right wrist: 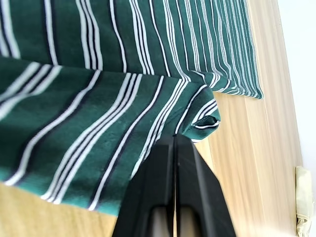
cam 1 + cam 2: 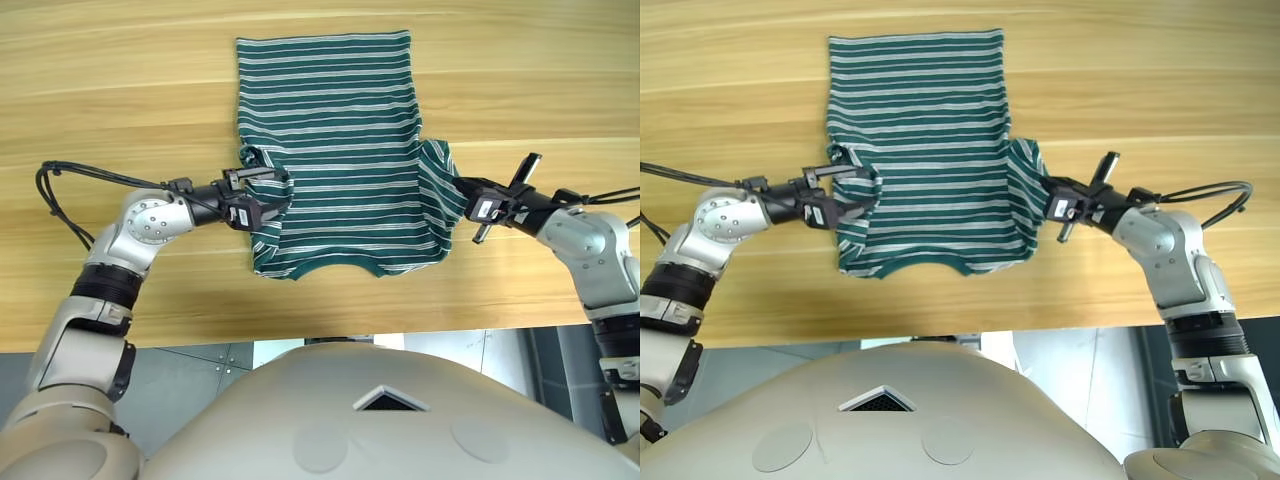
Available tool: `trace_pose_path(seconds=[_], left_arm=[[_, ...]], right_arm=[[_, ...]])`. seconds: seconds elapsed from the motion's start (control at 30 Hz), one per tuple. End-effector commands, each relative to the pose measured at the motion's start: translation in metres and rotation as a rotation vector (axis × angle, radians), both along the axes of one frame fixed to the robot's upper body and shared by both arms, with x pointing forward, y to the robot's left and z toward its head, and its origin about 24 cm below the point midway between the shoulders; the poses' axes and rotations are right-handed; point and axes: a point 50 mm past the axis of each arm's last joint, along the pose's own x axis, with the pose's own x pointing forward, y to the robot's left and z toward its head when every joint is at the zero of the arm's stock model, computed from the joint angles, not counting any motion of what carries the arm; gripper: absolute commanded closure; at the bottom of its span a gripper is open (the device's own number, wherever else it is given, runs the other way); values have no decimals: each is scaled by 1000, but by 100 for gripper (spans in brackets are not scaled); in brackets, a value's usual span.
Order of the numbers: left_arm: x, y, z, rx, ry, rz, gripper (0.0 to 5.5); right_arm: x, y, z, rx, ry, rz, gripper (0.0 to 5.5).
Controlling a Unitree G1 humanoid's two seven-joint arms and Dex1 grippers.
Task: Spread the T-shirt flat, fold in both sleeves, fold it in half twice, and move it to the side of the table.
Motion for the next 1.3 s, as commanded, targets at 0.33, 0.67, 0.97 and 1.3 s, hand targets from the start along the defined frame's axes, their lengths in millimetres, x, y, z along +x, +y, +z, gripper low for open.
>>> trace_pose_path(seconds=[0.33, 0.67, 0.97, 1.3], left_arm=[[3, 7, 5, -46, -26, 68, 68], [0, 11, 2, -41, -27, 86, 11], [-1, 9, 1, -30, -23, 80, 11], [-1, 9, 0, -27, -24, 81, 11]], right_arm=[[-2, -51, 3, -198, -1, -168, 470], [-31, -38, -16, -235, 152, -18, 470], [-23, -20, -19, -195, 120, 30, 470], [-16, -15, -19, -192, 107, 36, 470]])
